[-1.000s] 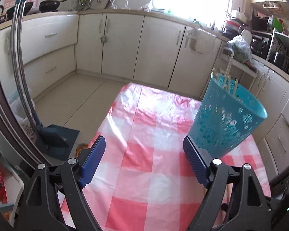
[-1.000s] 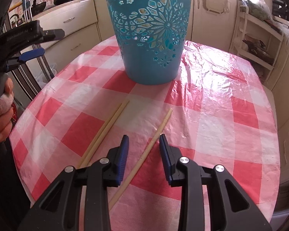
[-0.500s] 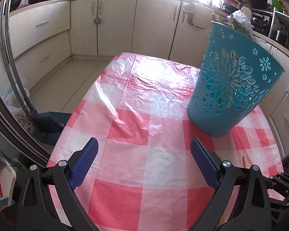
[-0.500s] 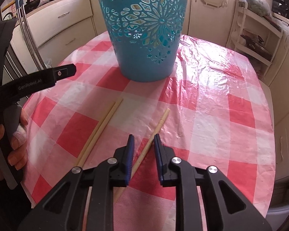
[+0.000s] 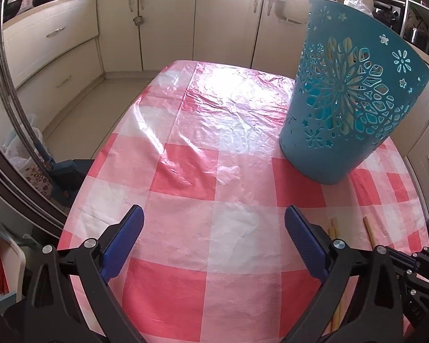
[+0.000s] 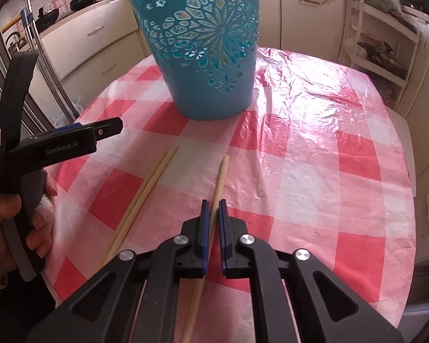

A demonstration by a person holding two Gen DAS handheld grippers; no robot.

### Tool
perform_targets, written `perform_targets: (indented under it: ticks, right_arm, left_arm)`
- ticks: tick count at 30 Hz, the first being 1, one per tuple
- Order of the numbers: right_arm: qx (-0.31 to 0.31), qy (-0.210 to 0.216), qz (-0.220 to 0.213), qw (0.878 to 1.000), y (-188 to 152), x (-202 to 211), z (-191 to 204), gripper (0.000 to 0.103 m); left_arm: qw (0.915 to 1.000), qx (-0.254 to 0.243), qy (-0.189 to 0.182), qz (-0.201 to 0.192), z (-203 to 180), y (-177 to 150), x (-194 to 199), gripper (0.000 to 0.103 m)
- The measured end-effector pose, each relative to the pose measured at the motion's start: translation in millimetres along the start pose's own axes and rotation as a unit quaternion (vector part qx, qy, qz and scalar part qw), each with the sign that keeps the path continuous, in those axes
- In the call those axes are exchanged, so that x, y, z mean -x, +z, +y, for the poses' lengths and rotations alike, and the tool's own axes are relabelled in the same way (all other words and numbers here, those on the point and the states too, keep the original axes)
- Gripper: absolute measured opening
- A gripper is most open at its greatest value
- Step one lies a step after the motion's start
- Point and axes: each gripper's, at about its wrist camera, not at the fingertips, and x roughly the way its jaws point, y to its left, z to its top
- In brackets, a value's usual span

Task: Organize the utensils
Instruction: 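Grasp the chopstick with the right tool and lift it, then lower the chopstick into the teal basket and open the right tool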

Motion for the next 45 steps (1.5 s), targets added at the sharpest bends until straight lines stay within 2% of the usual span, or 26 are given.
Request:
perform_targets:
  ticks: [8, 15, 20, 26, 36, 40, 45]
  right_arm:
    - [-0.061, 0.059, -0.018, 0.996, 4.6, 18.1, -17.2, 0.006]
    - [-0.102, 0.124, -0.057, 0.985, 8.3, 47.6, -28.6, 0.006]
    - [-0.122, 0.15, -0.089, 0.977, 15.4, 67.4, -33.3, 0.006]
    - [-0.115, 0.159, -0.123, 0.973, 28.3, 85.3, -30.2, 0.005]
    - [-0.102, 0.163, -0.147, 0.97, 39.5, 99.0, -24.0, 0.005]
    - [-0.095, 0.167, -0.17, 0.967, 52.2, 117.8, -22.7, 0.005]
    - [-0.079, 0.182, -0.215, 0.956, 85.9, 158.3, -21.2, 0.005]
  left_arm:
    - [1.0, 0.0, -0.001, 0.01, 1.1, -0.5, -4.7, 0.095]
    - [0.9999, 0.001, -0.002, 0.014, 1.4, -0.2, -7.1, 0.095]
    - [0.9999, 0.001, -0.003, 0.014, 1.3, -0.3, -7.3, 0.095]
    - [0.9999, 0.002, -0.002, 0.015, 1.2, -0.7, -8.7, 0.095]
    - [0.9999, 0.002, -0.003, 0.016, 1.3, -2.7, -9.4, 0.095]
    - [0.9999, 0.003, -0.003, 0.016, 1.3, -2.5, -9.6, 0.095]
    - [0.9999, 0.002, -0.002, 0.017, 0.8, -3.3, -10.3, 0.095]
